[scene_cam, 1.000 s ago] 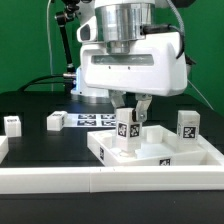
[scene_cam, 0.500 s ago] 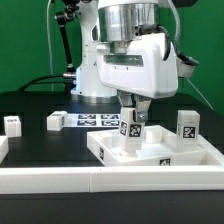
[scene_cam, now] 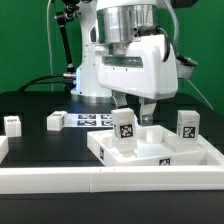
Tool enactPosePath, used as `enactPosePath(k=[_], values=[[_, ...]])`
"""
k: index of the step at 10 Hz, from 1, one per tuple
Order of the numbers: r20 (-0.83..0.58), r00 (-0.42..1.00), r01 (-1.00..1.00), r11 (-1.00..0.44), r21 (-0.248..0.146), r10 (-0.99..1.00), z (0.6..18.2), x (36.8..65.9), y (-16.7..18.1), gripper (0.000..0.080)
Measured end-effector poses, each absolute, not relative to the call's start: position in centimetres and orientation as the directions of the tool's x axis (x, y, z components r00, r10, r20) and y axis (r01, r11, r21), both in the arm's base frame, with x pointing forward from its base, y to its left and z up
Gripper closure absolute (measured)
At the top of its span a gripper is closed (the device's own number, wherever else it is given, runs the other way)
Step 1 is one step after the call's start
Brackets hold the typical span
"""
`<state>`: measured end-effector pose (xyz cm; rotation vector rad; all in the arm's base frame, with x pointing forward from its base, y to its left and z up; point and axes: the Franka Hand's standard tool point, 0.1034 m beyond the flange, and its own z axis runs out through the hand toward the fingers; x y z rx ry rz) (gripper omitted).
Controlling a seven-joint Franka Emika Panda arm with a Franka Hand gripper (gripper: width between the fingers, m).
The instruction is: Assemble square table
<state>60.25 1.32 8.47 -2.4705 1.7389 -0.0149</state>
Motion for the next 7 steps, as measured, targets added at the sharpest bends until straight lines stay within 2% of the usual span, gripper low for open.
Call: enactPosePath(k=[3, 5, 7], values=[[-0.029, 0.573, -0.815, -0.567, -0.117, -0.819, 8.41, 60.27, 1.28, 0.0151], [-0.014, 0.669, -0.739, -0.663, -0.119, -0.743, 8.42, 60.28, 1.27, 0.0150], [0.021, 0.809, -0.581, -0.806, -0.115, -0.587, 8.64, 60.43, 1.15, 0.0150]])
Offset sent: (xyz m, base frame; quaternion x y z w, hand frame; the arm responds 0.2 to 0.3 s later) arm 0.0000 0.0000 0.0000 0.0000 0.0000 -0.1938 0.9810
